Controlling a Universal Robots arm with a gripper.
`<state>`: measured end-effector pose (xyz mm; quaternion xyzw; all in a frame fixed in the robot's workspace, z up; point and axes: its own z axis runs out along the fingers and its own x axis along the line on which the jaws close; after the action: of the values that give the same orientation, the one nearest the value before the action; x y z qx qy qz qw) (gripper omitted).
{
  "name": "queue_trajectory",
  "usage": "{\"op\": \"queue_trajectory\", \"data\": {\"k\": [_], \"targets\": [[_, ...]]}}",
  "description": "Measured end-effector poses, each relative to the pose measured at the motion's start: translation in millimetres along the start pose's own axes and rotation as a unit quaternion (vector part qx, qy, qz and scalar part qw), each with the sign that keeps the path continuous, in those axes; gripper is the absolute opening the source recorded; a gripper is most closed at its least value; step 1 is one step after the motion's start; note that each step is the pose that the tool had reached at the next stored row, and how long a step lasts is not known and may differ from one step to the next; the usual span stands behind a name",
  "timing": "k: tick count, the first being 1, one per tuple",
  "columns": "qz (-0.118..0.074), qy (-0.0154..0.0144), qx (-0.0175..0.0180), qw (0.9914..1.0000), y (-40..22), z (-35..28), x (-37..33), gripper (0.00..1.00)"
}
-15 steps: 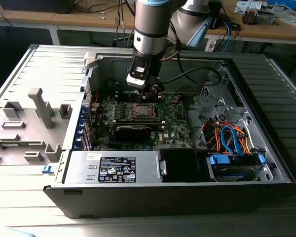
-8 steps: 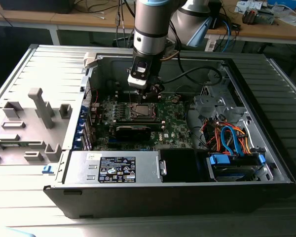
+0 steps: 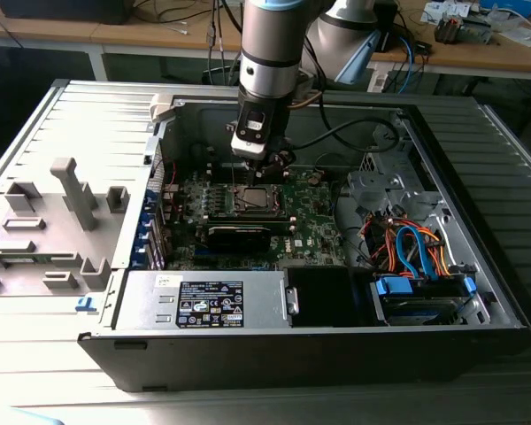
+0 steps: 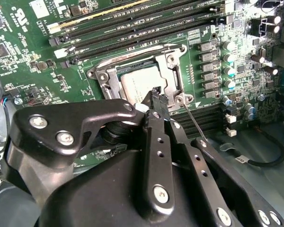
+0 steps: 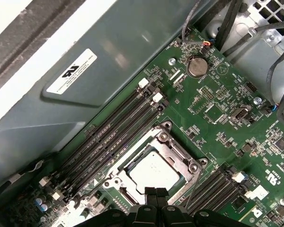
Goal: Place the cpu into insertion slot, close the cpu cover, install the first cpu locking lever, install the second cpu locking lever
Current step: 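Install the first cpu locking lever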
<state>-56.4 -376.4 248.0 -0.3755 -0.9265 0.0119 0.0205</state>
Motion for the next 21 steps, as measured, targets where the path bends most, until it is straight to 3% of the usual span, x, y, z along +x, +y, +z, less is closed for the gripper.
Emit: {"op": "queue_trajectory", "data": {"k": [21], "targets": [[-0.035,-0.0013,0.0010,0.99937,0.0,0.0,0.0,0.11]]}}
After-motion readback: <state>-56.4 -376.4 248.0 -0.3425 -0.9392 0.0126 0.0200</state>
